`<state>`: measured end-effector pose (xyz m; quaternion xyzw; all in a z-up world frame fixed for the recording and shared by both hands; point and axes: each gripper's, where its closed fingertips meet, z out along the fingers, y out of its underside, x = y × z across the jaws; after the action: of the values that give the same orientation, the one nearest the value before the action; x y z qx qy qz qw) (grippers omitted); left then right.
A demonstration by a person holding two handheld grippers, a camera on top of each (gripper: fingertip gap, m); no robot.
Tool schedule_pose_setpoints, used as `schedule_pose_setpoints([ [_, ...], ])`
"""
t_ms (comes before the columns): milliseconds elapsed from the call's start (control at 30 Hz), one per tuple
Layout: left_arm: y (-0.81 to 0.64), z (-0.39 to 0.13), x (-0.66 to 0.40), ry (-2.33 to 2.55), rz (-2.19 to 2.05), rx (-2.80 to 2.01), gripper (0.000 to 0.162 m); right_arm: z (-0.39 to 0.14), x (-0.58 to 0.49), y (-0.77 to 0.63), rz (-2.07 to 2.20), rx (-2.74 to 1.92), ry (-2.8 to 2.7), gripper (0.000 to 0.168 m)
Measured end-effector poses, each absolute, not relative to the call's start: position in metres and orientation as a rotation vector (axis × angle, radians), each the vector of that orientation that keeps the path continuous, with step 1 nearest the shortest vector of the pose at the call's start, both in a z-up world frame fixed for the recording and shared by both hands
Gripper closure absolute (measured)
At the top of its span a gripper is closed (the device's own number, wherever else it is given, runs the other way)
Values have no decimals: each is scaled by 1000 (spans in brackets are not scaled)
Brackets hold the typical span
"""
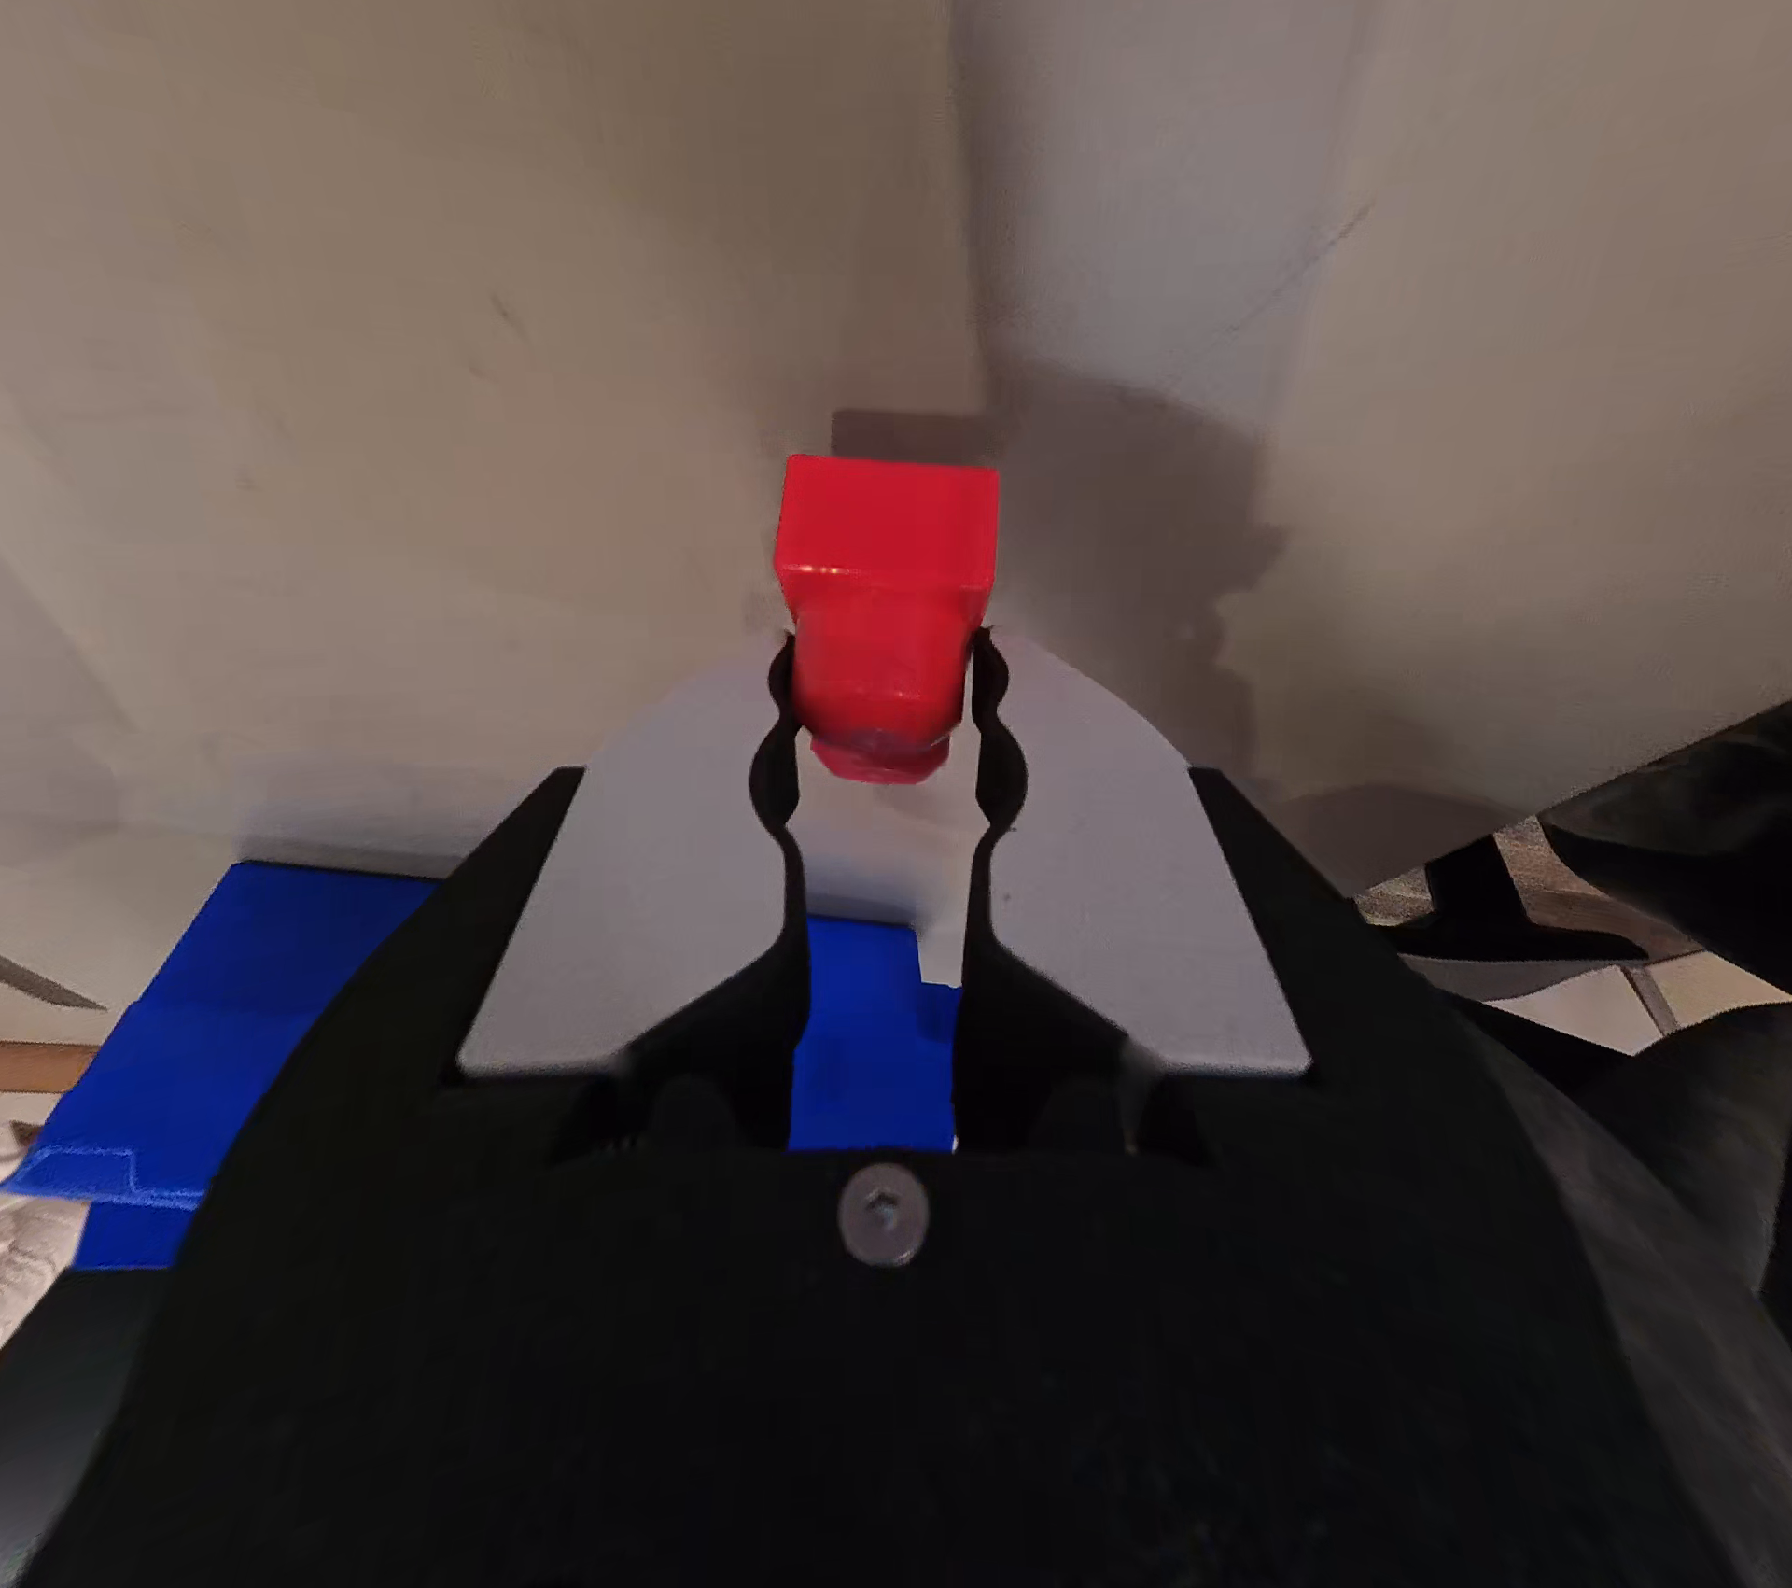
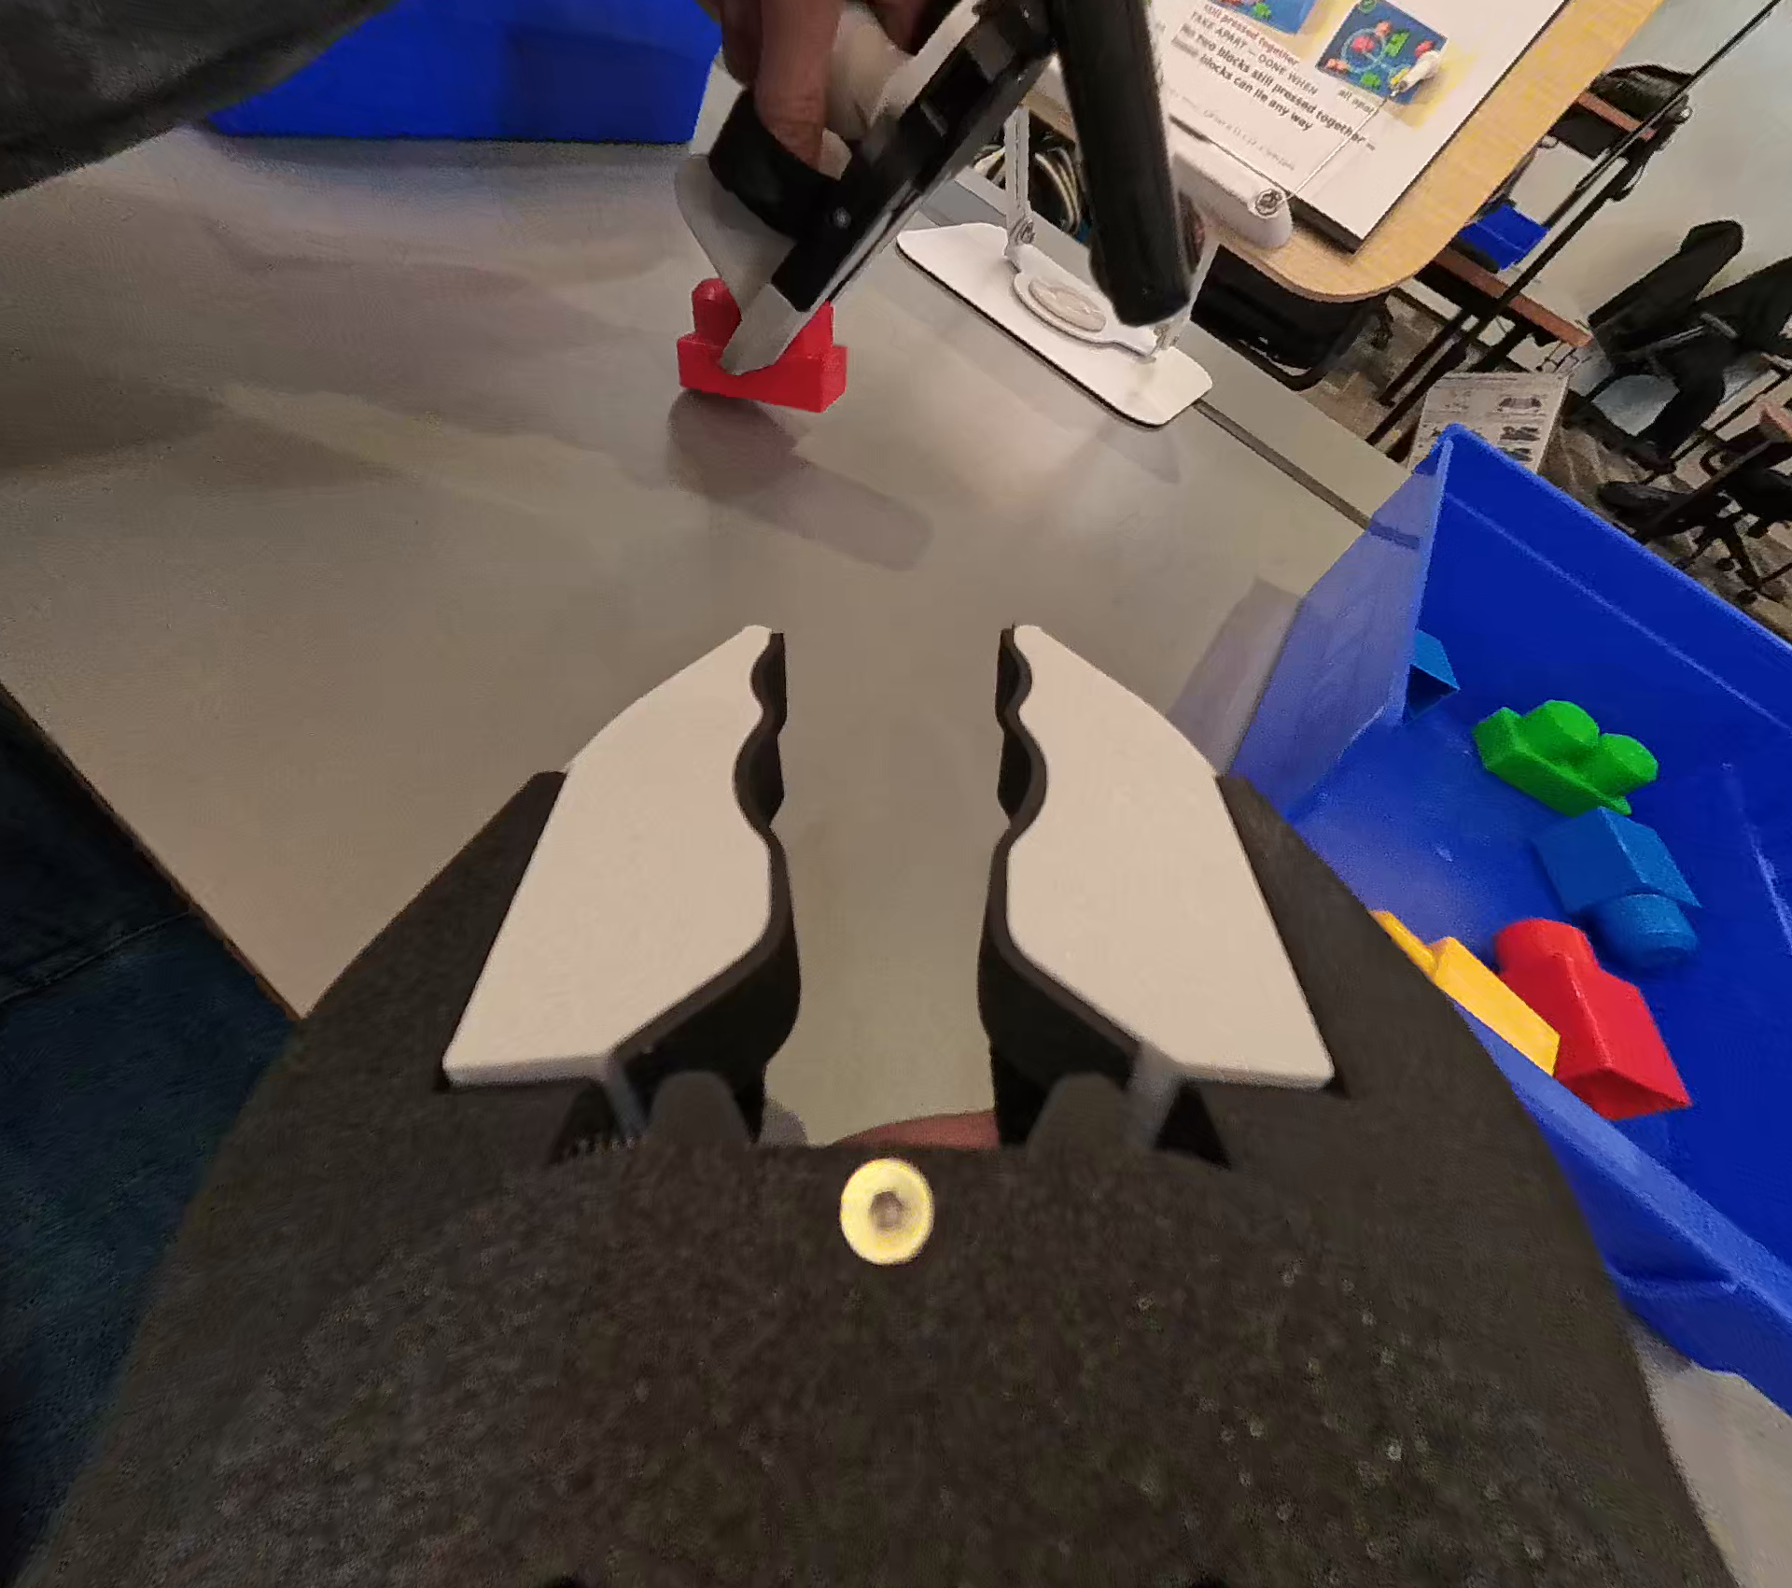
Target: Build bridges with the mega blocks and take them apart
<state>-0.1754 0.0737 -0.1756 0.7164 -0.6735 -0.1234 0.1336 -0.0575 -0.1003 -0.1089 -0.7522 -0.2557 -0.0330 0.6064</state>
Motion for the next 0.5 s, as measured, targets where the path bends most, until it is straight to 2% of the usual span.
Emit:
schedule_pose_setpoints([
  [500,78,-187,-161,-2014,-278,2142,129,-116,-58,-98,-65,-1772,-600,127],
])
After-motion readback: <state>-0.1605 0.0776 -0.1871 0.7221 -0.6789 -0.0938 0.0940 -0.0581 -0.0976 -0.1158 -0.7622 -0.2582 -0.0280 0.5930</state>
